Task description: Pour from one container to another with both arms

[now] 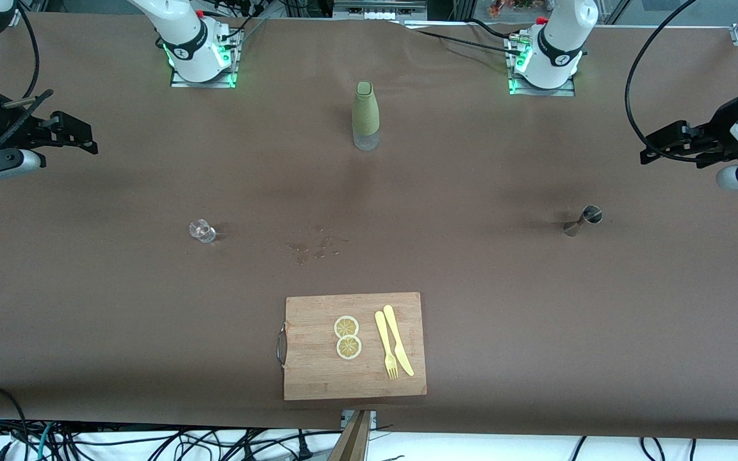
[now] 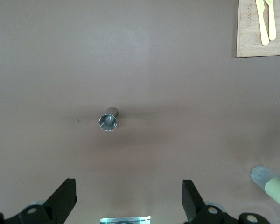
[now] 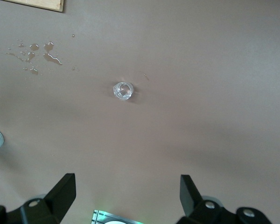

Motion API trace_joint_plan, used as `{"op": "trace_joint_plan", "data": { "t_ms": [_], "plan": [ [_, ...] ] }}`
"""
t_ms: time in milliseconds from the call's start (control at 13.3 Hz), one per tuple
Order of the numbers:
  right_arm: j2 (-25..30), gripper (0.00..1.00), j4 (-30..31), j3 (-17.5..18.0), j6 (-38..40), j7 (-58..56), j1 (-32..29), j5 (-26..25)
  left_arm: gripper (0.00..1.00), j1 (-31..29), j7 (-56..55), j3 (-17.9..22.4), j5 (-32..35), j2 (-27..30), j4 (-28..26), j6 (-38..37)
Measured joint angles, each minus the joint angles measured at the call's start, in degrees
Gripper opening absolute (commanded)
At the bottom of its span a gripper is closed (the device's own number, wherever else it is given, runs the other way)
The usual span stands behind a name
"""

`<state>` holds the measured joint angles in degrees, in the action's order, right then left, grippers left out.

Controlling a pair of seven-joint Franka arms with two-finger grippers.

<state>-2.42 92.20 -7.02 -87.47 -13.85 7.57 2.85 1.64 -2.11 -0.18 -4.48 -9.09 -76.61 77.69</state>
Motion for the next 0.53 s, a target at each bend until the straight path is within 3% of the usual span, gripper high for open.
{"op": "trace_joint_plan", "data": {
  "t_ms": [527],
  "plan": [
    [-0.01, 0.99, 0.00, 0.18, -0.34, 0.00, 0.07, -1.44, 1.00, -0.01, 0.03, 0.03, 0.00, -0.03, 0.00, 0.00]
  ]
}}
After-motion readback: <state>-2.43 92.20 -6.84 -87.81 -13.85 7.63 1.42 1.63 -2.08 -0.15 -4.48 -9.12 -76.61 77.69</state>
